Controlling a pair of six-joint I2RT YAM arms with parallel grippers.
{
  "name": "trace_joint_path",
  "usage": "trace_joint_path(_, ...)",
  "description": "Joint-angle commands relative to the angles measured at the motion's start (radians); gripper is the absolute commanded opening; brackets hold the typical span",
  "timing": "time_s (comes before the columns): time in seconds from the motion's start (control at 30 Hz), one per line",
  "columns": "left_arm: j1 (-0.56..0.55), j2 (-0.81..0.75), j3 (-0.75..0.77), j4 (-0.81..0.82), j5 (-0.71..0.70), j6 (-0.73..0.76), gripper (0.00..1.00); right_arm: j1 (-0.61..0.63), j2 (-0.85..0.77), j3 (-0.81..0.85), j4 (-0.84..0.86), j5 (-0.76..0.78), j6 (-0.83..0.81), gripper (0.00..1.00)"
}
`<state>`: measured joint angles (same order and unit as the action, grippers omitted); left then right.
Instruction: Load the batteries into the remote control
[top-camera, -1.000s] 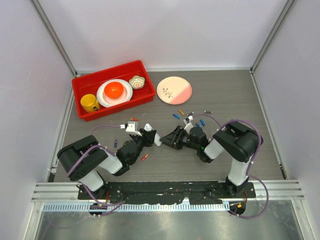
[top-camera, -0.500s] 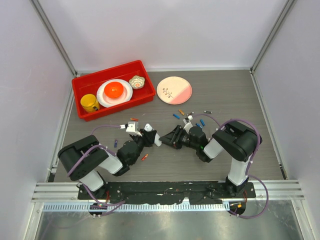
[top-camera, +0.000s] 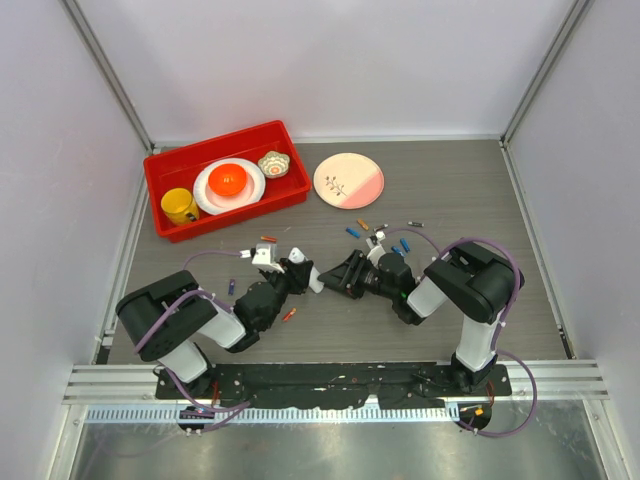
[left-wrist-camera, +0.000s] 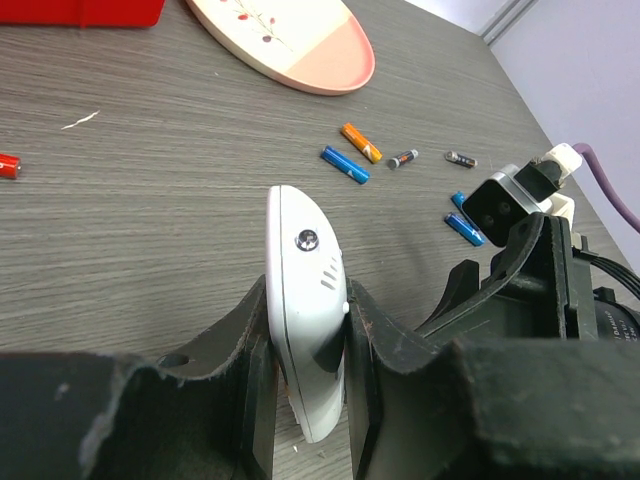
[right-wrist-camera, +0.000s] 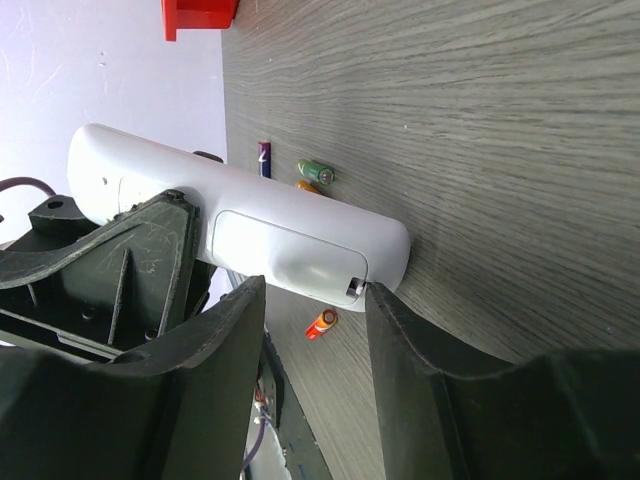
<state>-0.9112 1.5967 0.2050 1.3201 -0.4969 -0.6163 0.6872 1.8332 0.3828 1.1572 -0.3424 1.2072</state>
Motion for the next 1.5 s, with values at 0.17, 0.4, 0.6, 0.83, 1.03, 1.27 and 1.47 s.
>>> trace_joint_path(0.17, -0.012, -0.003, -0.007, 0.076, -0.029, 0.021, 0.0, 0.008, -0.011, -0.002, 0.036, 0.005, -0.003, 0.51)
trace_joint_path(0.4, -0.015, -0.004, -0.006, 0.076, -0.028, 0.023, 0.0, 0.009, 0.001, 0.007, 0.044, 0.0, 0.002, 0.48)
trace_joint_path(0.6, -0.023, 0.0, -0.004, 0.076, -0.028, 0.021, 0.0, 0.012, 0.021, 0.011, 0.07, -0.004, 0.023, 0.44)
trace_joint_path(0.83, -0.028, 0.005, -0.003, 0.076, -0.028, 0.021, 0.0, 0.017, 0.024, 0.015, 0.099, -0.007, 0.04, 0.4)
trace_joint_path(1.03, -0.029, 0.002, -0.003, 0.074, -0.026, 0.023, 0.0, 0.017, 0.024, 0.019, 0.113, -0.007, 0.049, 0.39)
trace_joint_path(1.27, -0.032, 0.006, -0.003, 0.074, -0.022, 0.023, 0.0, 0.018, 0.023, 0.028, 0.121, -0.01, 0.051, 0.32)
trace_joint_path(1.47, -0.032, 0.011, -0.003, 0.073, -0.016, 0.027, 0.0, 0.018, 0.008, 0.027, 0.11, -0.007, 0.043, 0.28)
